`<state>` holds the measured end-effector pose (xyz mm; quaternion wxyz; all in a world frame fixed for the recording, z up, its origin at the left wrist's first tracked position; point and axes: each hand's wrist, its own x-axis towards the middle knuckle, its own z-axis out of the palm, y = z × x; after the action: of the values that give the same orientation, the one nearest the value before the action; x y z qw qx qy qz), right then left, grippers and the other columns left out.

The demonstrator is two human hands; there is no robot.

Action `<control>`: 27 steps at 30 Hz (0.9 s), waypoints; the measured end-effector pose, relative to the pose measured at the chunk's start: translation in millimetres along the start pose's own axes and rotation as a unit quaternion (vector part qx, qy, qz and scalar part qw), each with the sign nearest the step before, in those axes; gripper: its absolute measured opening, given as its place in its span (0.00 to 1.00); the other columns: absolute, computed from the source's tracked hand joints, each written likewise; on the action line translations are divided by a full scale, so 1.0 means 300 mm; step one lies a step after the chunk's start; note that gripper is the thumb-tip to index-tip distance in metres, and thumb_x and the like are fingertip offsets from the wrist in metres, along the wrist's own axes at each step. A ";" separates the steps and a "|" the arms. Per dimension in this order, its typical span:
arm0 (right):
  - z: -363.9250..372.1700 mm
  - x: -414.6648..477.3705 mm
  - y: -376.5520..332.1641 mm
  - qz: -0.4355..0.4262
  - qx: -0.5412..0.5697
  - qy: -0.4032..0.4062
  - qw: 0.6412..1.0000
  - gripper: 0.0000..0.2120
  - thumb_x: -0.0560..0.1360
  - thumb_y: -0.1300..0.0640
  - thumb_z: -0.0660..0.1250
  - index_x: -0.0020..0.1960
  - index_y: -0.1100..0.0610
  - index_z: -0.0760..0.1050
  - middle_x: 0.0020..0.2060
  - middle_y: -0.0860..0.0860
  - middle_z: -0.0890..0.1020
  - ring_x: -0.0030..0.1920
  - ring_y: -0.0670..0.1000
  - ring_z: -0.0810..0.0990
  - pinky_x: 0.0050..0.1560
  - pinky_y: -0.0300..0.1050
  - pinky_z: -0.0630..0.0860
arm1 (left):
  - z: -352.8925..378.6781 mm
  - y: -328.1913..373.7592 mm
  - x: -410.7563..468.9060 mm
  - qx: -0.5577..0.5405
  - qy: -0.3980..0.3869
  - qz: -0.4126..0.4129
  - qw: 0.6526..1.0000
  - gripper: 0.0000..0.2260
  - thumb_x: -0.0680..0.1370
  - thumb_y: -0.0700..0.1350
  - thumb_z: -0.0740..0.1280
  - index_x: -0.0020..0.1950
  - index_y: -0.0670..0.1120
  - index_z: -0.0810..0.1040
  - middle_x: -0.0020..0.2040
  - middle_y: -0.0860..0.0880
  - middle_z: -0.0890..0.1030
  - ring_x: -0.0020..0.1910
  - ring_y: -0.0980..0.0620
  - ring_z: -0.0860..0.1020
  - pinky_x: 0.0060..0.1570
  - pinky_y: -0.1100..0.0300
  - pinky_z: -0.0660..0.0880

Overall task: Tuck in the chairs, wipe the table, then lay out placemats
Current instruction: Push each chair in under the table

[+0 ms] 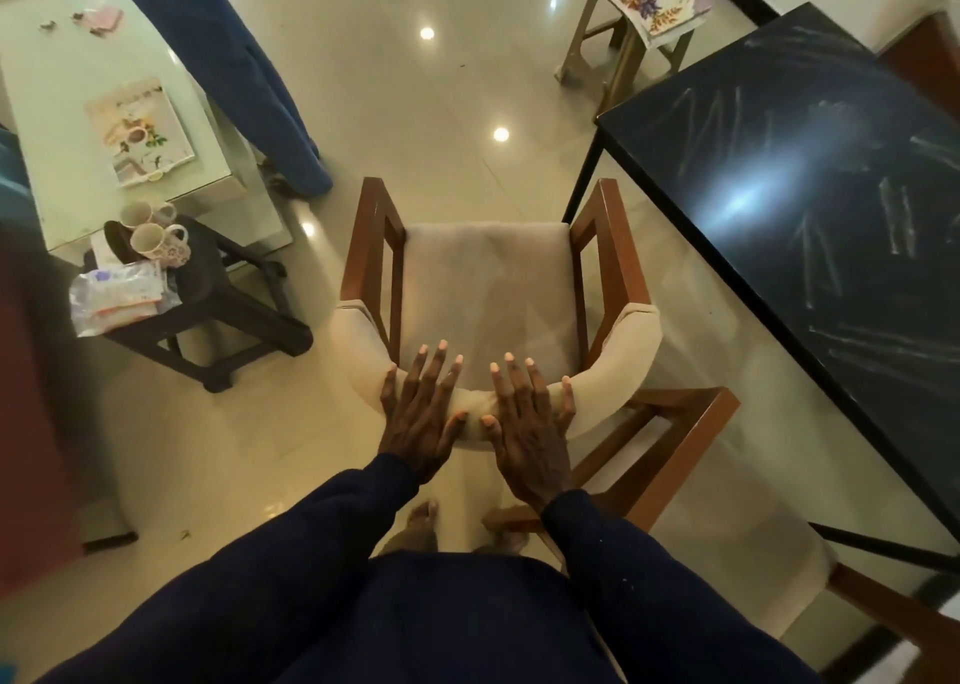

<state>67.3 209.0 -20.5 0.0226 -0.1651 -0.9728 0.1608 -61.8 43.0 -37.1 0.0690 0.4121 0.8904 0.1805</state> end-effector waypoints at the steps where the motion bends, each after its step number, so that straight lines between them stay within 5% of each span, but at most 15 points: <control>1: 0.002 0.011 -0.005 0.004 0.001 -0.001 1.000 0.34 0.86 0.41 0.57 0.88 0.50 0.51 0.87 0.52 0.51 0.87 0.56 0.47 0.82 0.70 0.41 | -0.004 -0.012 0.010 0.002 -0.002 0.005 1.000 0.34 0.85 0.66 0.46 0.86 0.48 0.57 0.88 0.46 0.51 0.87 0.43 0.48 0.81 0.37 0.40; 9: 0.030 0.123 -0.103 0.028 -0.005 0.013 1.000 0.34 0.86 0.41 0.56 0.87 0.51 0.52 0.87 0.53 0.53 0.86 0.58 0.50 0.82 0.70 0.39 | -0.053 -0.159 0.096 0.008 -0.015 0.030 0.999 0.33 0.85 0.66 0.47 0.86 0.49 0.58 0.88 0.49 0.49 0.86 0.45 0.48 0.81 0.35 0.46; 20: 0.087 0.253 -0.297 0.104 0.016 0.059 0.993 0.30 0.87 0.44 0.56 0.86 0.50 0.57 0.85 0.54 0.61 0.85 0.59 0.58 0.82 0.72 0.50 | -0.150 -0.347 0.175 0.000 0.000 0.099 0.995 0.29 0.86 0.60 0.52 0.83 0.47 0.65 0.85 0.43 0.61 0.85 0.41 0.55 0.81 0.34 0.51; 27: 0.124 0.234 -0.374 0.161 -0.005 0.073 0.984 0.27 0.87 0.44 0.54 0.84 0.51 0.62 0.83 0.55 0.64 0.83 0.59 0.61 0.83 0.67 0.47 | -0.155 -0.416 0.152 0.008 -0.013 0.159 0.987 0.25 0.88 0.57 0.52 0.82 0.47 0.68 0.83 0.43 0.65 0.84 0.40 0.59 0.81 0.34 0.50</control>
<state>-37.8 120.4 -20.4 0.0667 -0.3311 -0.9300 0.1449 -192.6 -9.1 -40.2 0.0483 0.5510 0.8141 0.1767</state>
